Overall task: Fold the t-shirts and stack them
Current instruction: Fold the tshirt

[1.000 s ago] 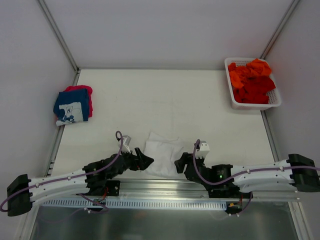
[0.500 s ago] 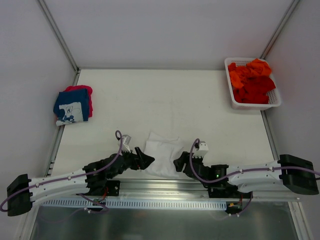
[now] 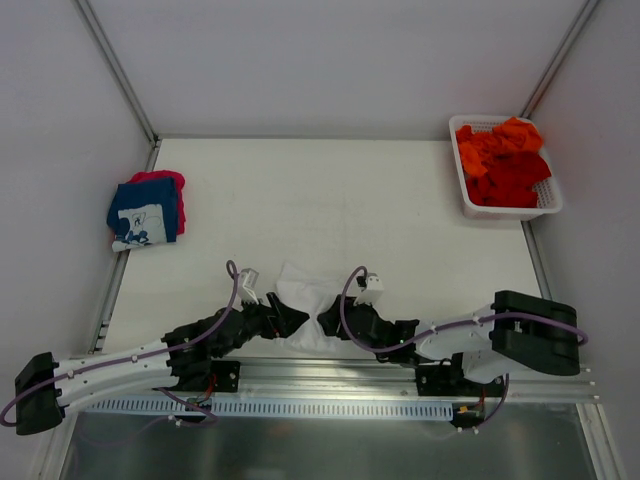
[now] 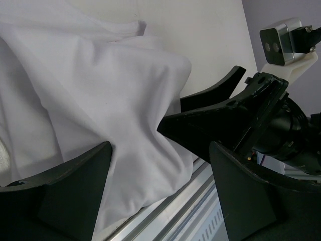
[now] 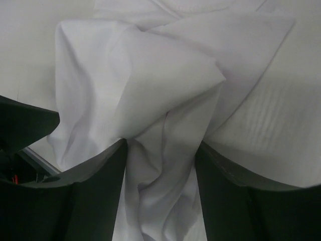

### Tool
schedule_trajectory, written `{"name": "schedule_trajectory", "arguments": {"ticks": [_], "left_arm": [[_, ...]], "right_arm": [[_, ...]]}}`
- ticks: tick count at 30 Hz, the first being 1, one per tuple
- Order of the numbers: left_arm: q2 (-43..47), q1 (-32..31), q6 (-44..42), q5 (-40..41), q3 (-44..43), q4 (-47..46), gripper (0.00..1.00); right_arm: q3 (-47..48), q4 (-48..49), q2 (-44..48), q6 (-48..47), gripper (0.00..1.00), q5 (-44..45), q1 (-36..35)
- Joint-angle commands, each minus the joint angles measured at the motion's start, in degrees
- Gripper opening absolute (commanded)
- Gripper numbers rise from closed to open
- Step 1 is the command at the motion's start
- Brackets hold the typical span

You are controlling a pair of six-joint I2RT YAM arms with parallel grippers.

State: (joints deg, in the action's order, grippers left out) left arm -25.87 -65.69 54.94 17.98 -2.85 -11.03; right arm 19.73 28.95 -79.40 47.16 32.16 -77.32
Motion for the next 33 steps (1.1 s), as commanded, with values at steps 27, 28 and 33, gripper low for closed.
{"name": "schedule_trajectory", "arguments": {"ticks": [27, 28, 33], "left_arm": [[-2.8, 0.2, 0.6, 1.0, 3.1, 7.5, 0.72], [-3.6, 0.3, 0.9, 1.1, 3.1, 8.5, 0.71], [-9.1, 0.9, 2.1, 1.3, 1.1, 10.7, 0.7]], "right_arm": [[0.8, -27.3, 13.8, -0.8, 0.01, 5.0, -2.0], [0.7, -27.6, 14.4, -0.8, 0.01, 5.3, -2.0], [0.1, -31.0, 18.7, -0.8, 0.01, 6.4, -2.1]]}}
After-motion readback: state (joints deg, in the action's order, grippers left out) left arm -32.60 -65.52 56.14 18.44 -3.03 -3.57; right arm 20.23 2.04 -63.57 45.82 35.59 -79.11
